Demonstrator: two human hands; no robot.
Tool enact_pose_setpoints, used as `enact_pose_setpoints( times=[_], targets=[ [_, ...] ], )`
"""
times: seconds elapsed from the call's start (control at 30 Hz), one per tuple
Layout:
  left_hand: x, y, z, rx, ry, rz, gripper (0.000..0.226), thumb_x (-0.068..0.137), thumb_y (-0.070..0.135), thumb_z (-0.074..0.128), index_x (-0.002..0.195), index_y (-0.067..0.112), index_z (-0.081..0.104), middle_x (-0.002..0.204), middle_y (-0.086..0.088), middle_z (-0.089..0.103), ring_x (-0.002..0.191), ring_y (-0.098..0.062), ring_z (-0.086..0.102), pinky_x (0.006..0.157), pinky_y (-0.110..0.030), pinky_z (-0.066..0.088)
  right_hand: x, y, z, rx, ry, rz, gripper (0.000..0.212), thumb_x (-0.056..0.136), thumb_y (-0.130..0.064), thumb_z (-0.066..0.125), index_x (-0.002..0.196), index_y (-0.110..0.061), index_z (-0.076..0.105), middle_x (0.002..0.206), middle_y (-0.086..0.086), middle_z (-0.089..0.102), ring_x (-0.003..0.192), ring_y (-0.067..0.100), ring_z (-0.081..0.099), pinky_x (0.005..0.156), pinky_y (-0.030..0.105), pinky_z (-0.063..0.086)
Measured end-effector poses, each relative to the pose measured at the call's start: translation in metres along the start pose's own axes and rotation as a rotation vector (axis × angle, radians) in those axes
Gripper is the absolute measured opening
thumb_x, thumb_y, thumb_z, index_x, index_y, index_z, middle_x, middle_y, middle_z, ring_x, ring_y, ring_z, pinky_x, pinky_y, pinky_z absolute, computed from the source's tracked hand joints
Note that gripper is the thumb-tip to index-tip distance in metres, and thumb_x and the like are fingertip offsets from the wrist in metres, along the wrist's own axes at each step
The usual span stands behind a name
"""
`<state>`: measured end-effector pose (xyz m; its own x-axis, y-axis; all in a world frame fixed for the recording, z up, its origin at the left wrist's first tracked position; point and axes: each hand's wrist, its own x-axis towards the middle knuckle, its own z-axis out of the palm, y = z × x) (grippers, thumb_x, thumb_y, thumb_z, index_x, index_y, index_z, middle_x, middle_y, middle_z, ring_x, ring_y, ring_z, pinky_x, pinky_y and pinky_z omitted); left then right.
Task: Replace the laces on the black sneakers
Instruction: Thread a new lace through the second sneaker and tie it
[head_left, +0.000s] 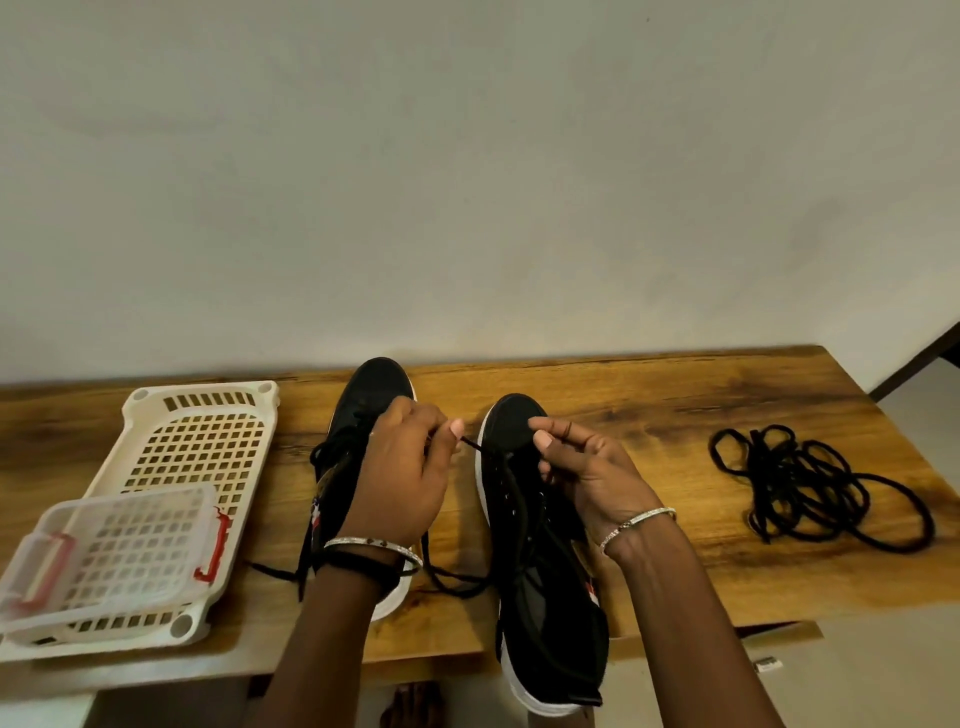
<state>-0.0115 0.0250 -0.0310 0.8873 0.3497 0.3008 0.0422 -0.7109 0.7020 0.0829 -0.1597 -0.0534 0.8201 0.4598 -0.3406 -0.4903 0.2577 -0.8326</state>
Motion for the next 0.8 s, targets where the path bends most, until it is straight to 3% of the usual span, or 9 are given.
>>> enact_pose_setpoints(
  times=[0.13,0.27,0.4,0.5,0.63,0.8],
  targets=[
    [0.005,0.014,0.013,-0.494,-0.002,-0.26,0.035,0.101,0.042,0.042,0.096,0.02,0.07,0.093,0.007,0.072,0.094,-0.007,0.067,0.09,-0.035,0.053,-0.001,-0.004,-0.004,0.158,-0.047,0.035,0.027,0.078,-0.005,0.068,0.105,-0.001,0.068,0.089,0.016,0.073,0.082,0.02,0.071,0.086,0.031,0.058],
    [0.011,0.025,0.021,-0.898,0.017,-0.397,0.035,0.107,0.029,0.036,0.085,0.007,0.053,0.094,-0.01,0.076,0.096,-0.024,0.072,0.084,-0.034,0.055,0.001,-0.002,-0.002,0.168,-0.005,0.036,0.021,0.083,-0.001,0.066,0.104,0.0,0.067,0.087,0.017,0.072,0.078,0.021,0.071,0.08,0.03,0.06],
    [0.011,0.026,0.02,-1.022,0.071,-0.457,0.032,0.106,0.028,0.038,0.085,0.007,0.05,0.078,-0.007,0.068,0.084,-0.023,0.069,0.078,-0.032,0.058,0.001,-0.003,0.003,0.085,0.028,0.021,0.014,0.09,0.004,0.064,0.102,0.001,0.068,0.069,0.007,0.065,0.054,0.011,0.06,0.07,0.026,0.061],
    [0.013,0.025,0.021,-1.012,0.121,-0.466,0.032,0.106,0.026,0.039,0.082,0.008,0.051,0.072,-0.004,0.064,0.077,-0.02,0.064,0.084,-0.038,0.057,-0.001,-0.002,0.008,-0.023,0.049,0.018,0.015,0.088,0.003,0.069,0.103,0.002,0.068,0.065,0.005,0.057,0.042,0.006,0.044,0.059,0.022,0.057],
    [0.017,0.02,0.018,-1.059,0.208,-0.497,0.03,0.106,0.024,0.041,0.085,0.007,0.053,0.075,-0.006,0.063,0.077,-0.019,0.064,0.092,-0.045,0.055,-0.007,-0.009,0.005,-0.204,0.042,0.088,0.026,0.083,-0.009,0.079,0.105,0.002,0.071,0.068,0.003,0.059,0.042,0.006,0.037,0.044,0.019,0.043],
    [0.017,0.021,0.011,-1.236,0.232,-0.541,0.025,0.105,0.02,0.044,0.089,0.006,0.058,0.088,-0.011,0.067,0.097,-0.028,0.065,0.089,-0.04,0.059,-0.015,-0.016,-0.002,-0.486,-0.168,0.155,0.021,0.078,-0.018,0.084,0.092,-0.007,0.074,0.064,0.002,0.06,0.049,0.008,0.046,0.047,0.021,0.041]
  ],
)
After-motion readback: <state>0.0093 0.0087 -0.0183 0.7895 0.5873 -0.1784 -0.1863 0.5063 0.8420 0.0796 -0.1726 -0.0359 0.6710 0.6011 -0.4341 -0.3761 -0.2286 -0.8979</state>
